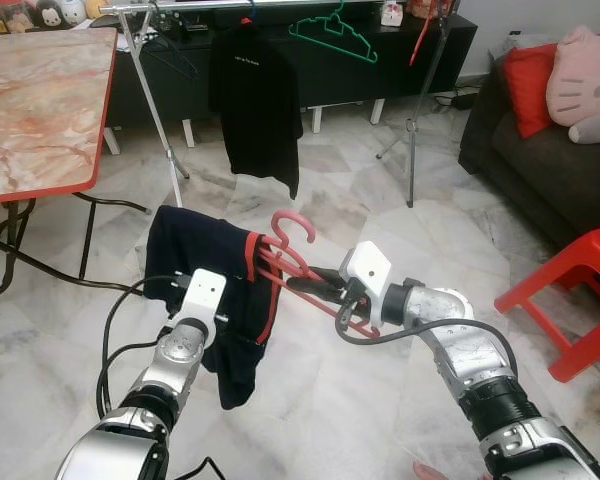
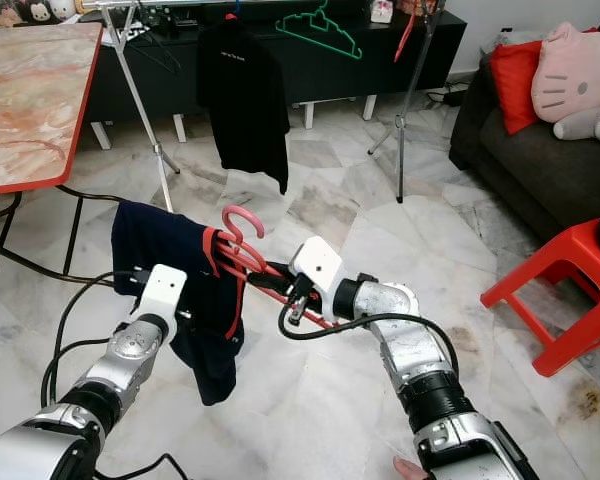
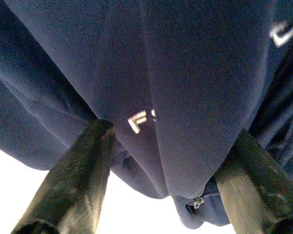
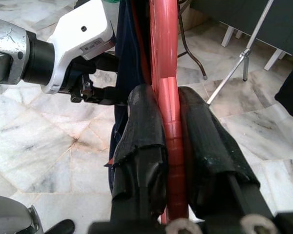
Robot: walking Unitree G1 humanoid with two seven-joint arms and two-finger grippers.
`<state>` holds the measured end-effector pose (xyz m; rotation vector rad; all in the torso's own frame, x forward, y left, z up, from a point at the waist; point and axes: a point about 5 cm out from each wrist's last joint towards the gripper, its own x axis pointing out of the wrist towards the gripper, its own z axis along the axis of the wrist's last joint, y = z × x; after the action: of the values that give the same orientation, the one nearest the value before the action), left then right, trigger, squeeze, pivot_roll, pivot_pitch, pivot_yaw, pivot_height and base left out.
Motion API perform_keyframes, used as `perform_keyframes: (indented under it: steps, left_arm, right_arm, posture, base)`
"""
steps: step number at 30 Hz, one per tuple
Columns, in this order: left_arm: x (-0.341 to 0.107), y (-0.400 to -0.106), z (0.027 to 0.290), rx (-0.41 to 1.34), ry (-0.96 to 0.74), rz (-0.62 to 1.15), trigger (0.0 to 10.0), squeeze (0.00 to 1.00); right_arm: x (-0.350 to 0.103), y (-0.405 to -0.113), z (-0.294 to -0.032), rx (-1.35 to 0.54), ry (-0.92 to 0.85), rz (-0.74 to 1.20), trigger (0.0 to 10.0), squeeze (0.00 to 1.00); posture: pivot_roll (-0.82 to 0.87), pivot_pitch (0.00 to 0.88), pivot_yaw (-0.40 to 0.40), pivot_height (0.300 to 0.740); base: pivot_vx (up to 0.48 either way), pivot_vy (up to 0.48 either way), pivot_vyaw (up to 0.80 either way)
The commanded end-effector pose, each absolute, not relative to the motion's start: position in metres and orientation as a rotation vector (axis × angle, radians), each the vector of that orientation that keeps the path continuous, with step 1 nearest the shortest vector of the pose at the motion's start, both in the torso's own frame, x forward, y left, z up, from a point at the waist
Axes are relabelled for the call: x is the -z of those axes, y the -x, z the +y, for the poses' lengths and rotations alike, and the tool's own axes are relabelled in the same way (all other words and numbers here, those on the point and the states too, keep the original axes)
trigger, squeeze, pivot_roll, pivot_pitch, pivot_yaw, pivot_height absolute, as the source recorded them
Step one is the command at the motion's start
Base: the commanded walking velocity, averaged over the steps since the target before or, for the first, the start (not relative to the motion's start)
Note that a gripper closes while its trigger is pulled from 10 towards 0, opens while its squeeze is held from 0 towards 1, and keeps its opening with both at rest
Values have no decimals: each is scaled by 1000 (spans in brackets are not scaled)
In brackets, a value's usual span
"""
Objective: Hang hanger
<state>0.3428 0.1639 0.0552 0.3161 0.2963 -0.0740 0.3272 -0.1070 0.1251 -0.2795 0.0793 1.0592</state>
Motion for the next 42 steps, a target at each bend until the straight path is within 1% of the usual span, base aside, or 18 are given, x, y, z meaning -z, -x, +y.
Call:
perform_keyframes:
  steps: [1,28,36,42]
  left_arm:
    - [-60,-346,164,71,-305,282,0,0]
    - [-61,-346,158,102,-298,255,0,0]
    - [-60,-345,156,95,-285,244,0,0]
    - [-60,-344,155,98,-281,243,0,0]
  right_arm:
    - [-135,-327,-106,-1067,275,28,0,0]
    - [-131,-325,-111,-1062,284,53,0,0]
    - [-118,-322,-118,-1049,303,105,0,0]
    - [-117,-321,-118,-1049,295,108,0,0]
  posture:
    - [-48,80,-57,740]
    - [-42,78,-60,740]
    - [-40,66,-61,740]
    - [-41,64,-60,740]
  base:
    - [0,0,0]
    - [0,0,0]
    - [0,0,0]
    - [0,0,0]
